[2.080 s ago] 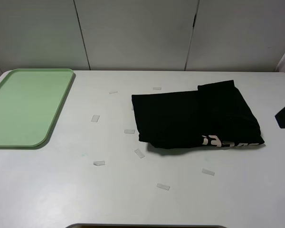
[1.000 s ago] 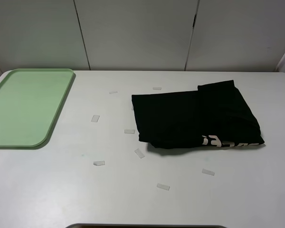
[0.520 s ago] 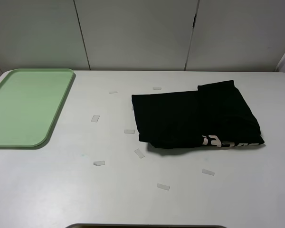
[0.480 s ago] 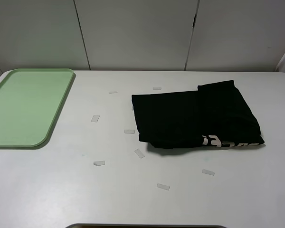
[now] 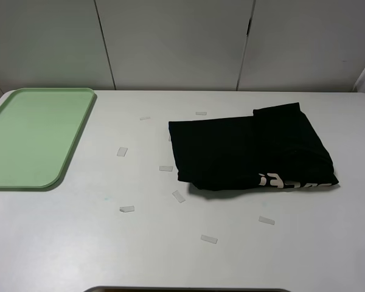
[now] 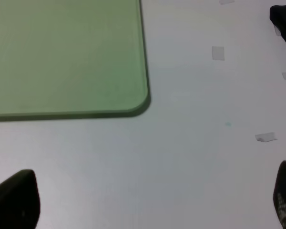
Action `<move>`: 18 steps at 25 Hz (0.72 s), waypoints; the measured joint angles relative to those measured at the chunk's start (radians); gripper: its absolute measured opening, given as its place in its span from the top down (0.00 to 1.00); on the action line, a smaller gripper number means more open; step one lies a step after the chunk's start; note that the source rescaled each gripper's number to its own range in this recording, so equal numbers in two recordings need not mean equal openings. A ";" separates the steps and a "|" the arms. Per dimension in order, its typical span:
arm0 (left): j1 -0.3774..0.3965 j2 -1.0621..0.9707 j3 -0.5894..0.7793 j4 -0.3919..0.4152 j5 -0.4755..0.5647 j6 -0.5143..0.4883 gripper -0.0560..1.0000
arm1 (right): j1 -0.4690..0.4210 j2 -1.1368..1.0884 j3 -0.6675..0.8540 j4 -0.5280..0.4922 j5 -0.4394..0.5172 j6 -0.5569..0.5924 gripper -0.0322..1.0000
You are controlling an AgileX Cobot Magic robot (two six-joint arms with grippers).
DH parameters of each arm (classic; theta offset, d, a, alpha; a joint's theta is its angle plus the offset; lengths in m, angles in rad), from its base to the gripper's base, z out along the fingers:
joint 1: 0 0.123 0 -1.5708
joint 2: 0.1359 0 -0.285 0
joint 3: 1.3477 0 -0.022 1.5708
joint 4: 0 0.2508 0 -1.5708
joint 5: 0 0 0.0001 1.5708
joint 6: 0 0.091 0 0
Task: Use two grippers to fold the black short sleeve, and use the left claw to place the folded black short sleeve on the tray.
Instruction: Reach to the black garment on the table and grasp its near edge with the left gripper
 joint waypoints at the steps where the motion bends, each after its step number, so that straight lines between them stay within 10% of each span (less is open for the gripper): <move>1: 0.000 0.000 0.000 0.000 0.000 0.000 0.02 | 0.000 0.000 0.000 0.000 0.000 0.000 0.00; 18: 0.000 0.000 0.000 0.008 -0.001 0.000 0.02 | 0.000 0.000 0.000 0.000 0.000 -0.001 0.00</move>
